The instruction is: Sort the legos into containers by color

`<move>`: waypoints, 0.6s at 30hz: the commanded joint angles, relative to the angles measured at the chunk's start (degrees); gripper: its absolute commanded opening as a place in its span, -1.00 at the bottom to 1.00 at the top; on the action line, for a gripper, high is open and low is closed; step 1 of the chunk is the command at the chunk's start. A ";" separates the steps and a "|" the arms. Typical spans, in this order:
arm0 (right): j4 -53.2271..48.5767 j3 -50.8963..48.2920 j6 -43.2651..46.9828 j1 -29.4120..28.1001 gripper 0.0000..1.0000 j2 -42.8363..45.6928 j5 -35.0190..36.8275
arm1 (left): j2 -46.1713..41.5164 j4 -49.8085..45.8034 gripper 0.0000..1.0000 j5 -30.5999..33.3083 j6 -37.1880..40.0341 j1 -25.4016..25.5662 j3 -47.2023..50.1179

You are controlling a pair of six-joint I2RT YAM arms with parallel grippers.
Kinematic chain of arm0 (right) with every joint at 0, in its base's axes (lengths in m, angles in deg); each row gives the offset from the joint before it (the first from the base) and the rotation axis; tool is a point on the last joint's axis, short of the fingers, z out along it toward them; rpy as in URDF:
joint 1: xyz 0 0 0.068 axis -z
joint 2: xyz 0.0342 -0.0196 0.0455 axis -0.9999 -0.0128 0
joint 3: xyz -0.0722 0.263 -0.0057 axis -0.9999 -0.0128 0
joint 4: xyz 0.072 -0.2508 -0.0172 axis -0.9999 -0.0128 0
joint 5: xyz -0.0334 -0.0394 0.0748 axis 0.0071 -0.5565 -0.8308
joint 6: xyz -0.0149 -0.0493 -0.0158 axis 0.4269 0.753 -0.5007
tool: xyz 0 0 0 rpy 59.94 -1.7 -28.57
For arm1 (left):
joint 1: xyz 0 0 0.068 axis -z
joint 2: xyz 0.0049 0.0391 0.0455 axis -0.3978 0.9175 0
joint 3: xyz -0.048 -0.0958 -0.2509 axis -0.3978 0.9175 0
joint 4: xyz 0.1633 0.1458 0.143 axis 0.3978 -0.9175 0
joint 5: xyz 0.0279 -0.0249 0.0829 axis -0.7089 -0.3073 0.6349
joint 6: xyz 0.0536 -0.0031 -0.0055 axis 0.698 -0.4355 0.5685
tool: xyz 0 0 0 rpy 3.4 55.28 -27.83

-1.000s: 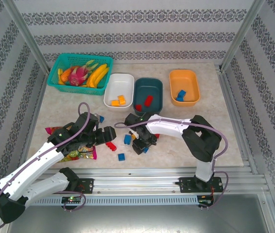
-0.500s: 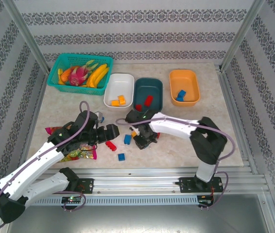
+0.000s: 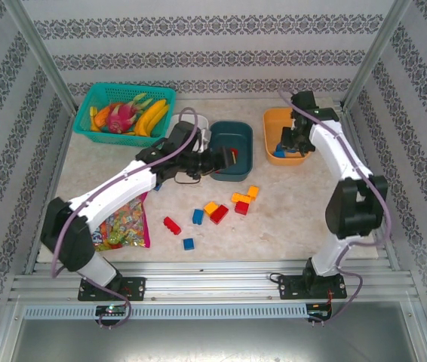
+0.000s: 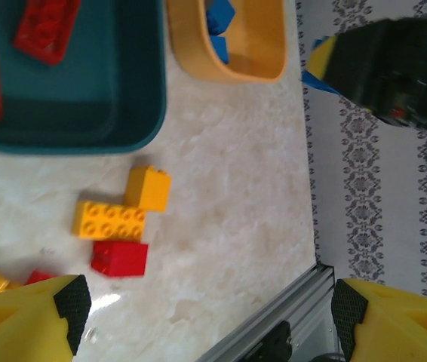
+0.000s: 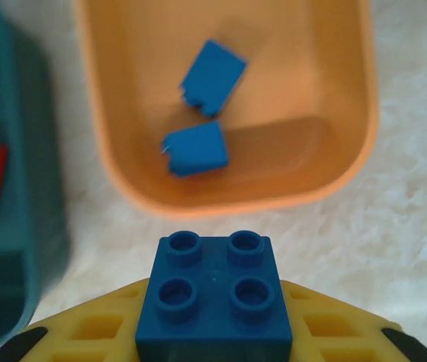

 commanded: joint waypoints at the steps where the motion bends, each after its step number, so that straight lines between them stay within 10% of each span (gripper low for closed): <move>1: -1.56 6.18 -1.15 2.25 -0.46 -7.25 2.85 | 3.83 3.55 0.71 -2.36 1.26 0.03 -4.84; 18: -7.04 20.23 -3.60 3.83 -0.41 -25.48 5.06 | 13.57 1.14 0.71 -2.36 1.78 -0.54 -16.84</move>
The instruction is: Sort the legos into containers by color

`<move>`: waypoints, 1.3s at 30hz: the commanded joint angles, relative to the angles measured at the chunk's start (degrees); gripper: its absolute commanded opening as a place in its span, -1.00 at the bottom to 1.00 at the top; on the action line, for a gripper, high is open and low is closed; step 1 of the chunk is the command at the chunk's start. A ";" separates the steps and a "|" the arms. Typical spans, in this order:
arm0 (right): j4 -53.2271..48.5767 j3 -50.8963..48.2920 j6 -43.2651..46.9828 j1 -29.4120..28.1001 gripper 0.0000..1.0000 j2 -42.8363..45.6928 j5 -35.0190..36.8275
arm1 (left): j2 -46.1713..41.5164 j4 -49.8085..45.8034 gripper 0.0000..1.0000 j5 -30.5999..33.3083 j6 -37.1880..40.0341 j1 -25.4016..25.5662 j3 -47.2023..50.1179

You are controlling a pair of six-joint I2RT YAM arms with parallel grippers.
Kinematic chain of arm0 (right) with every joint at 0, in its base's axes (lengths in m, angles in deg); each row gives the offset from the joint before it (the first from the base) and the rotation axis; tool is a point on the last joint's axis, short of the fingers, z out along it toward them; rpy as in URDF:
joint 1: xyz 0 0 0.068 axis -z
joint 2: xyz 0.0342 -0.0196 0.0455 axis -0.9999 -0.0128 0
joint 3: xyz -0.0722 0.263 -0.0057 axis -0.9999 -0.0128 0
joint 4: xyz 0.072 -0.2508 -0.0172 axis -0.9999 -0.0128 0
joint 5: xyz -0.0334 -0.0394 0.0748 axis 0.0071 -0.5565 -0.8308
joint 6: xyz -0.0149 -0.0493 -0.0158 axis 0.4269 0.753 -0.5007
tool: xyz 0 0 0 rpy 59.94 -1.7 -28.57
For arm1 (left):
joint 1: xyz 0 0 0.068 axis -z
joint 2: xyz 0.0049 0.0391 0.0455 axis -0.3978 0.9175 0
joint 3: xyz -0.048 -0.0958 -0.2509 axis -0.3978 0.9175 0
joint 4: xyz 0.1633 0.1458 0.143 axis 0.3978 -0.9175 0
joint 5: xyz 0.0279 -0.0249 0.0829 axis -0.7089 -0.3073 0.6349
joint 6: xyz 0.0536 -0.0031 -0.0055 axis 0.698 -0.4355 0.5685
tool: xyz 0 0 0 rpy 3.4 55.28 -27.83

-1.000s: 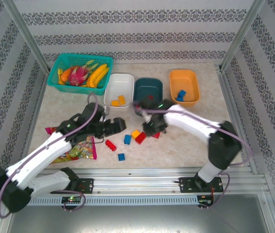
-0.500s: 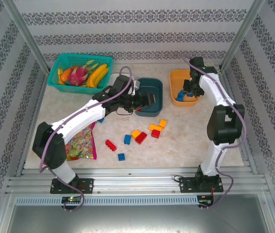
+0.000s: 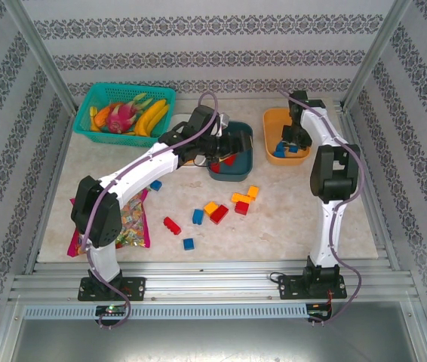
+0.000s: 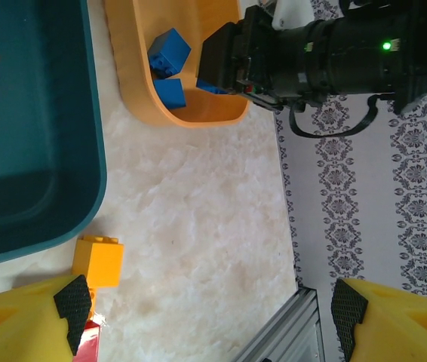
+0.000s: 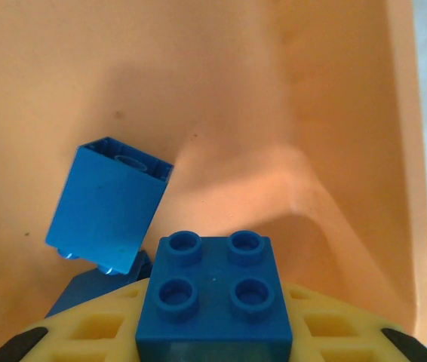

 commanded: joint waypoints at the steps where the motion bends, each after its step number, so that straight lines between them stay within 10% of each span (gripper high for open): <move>1: -2.39 1.69 -1.64 0.25 -0.35 -1.25 1.69 | 0.18 -0.38 0.71 -0.49 1.39 -0.66 -2.05; 18: 0.19 4.97 -1.16 -4.15 0.16 13.03 -2.35 | -5.16 -18.21 0.67 10.00 3.59 -1.56 0.75; 29: 34.65 -53.24 -7.62 -21.11 0.21 56.62 -23.16 | -4.96 -29.26 0.47 7.46 24.93 -0.65 9.57; 39: 38.20 -81.92 -22.66 -25.55 0.46 82.77 -31.37 | 1.15 -34.09 0.54 13.47 41.32 3.37 9.59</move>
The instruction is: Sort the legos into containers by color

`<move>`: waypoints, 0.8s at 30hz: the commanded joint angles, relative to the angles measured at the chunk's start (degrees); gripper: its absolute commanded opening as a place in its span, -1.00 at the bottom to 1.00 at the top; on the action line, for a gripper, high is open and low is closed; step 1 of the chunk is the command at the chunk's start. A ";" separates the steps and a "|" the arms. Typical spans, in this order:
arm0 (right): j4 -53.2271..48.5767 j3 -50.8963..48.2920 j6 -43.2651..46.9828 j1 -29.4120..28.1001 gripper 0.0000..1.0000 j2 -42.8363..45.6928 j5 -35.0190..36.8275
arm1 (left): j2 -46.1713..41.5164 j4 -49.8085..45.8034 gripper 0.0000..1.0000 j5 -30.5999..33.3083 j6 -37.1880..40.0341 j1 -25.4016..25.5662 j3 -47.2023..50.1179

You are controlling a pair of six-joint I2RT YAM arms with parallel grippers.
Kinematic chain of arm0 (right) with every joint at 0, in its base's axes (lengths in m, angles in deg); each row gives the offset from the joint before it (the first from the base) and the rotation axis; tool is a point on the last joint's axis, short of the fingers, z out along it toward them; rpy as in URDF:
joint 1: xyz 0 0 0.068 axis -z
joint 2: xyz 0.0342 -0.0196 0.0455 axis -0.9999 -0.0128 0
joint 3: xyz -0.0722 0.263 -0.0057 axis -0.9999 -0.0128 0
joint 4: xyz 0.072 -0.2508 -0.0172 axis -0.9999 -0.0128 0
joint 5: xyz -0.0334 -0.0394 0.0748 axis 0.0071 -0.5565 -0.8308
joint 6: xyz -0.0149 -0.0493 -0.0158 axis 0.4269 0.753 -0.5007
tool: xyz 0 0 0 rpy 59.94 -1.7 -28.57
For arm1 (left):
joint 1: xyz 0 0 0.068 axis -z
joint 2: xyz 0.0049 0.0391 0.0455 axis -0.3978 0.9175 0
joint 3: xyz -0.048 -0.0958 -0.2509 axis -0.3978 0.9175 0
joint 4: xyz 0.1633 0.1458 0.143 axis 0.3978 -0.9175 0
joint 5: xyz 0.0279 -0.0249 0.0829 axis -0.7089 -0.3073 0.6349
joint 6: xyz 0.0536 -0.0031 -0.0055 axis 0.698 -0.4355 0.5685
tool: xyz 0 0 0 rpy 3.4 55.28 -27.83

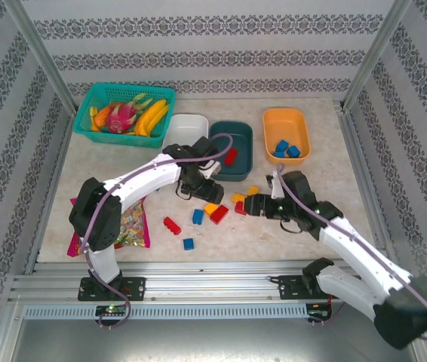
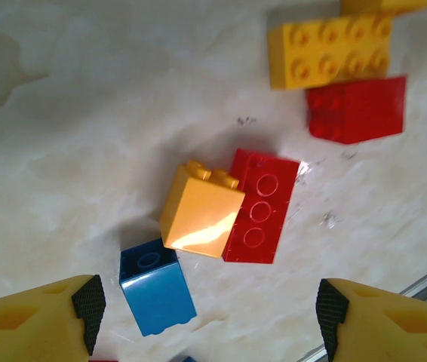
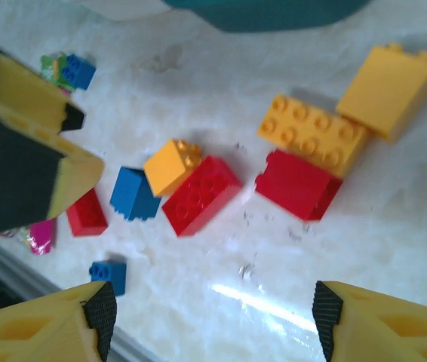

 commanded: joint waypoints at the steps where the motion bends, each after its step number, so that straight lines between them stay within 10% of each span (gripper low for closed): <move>1: 3.89 -3.54 -6.93 -0.50 0.48 5.48 -4.21 | 2.76 -3.28 0.52 2.46 7.50 0.71 -0.29; 24: 3.87 -4.55 -8.73 -0.54 0.49 5.15 -6.95 | 10.75 -2.52 0.06 5.75 8.83 3.45 -3.08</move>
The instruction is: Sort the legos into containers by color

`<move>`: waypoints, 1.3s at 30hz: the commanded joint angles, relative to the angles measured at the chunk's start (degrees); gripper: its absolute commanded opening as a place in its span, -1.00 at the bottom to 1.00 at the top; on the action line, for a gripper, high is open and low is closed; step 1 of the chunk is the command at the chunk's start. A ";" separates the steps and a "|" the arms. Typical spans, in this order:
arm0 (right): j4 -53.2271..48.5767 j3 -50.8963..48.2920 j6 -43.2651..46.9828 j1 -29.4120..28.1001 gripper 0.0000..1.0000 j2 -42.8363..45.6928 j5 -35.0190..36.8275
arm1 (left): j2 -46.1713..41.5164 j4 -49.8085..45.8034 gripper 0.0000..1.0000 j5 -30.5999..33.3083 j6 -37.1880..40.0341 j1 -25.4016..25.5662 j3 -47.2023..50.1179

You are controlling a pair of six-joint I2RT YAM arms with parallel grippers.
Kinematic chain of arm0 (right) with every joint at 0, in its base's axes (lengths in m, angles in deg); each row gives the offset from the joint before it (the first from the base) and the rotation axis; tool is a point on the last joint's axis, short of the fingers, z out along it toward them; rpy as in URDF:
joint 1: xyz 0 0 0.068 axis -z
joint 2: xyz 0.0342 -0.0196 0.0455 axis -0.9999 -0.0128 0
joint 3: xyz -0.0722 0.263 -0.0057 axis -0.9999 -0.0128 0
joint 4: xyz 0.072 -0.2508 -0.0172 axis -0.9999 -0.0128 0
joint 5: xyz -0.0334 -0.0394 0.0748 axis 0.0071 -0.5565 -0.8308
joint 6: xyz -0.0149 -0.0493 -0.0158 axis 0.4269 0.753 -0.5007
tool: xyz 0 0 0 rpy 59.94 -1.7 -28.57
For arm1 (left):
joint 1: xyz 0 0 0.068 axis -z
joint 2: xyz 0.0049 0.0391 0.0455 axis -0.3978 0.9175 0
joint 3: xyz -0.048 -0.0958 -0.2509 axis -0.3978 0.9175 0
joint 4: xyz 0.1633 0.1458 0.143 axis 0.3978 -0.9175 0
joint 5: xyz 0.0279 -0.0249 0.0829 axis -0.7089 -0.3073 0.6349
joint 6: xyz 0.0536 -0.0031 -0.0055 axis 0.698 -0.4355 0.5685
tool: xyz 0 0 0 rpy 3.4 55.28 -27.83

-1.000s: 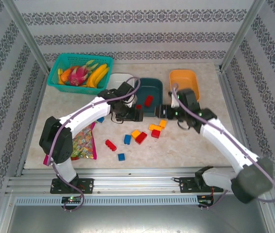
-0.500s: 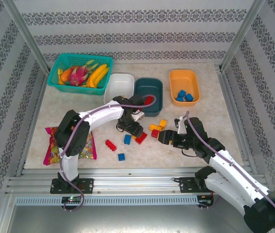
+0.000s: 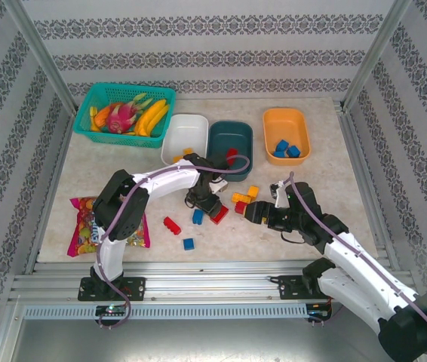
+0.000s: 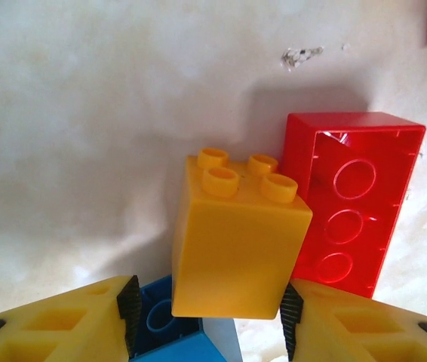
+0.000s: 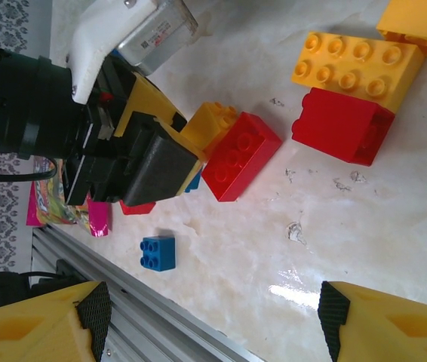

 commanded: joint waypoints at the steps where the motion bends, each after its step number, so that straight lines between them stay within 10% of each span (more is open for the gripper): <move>1: 0.94 1.18 0.06 -0.54 0.49 -0.88 -0.90 | 0.94 -0.69 0.05 1.14 -0.26 0.50 -1.94; 18: 1.39 3.38 1.74 -0.59 0.50 -3.68 -2.52 | 4.73 -1.44 0.07 5.72 -4.56 0.54 -4.25; 29: 0.04 5.76 2.60 -0.61 0.48 -3.60 -2.08 | -1.11 -2.20 -0.41 10.88 -8.33 0.07 -6.75; 39: -0.43 14.19 5.59 -0.59 0.47 -7.58 2.99 | -3.80 -7.05 -0.39 10.22 -16.89 -11.32 -18.74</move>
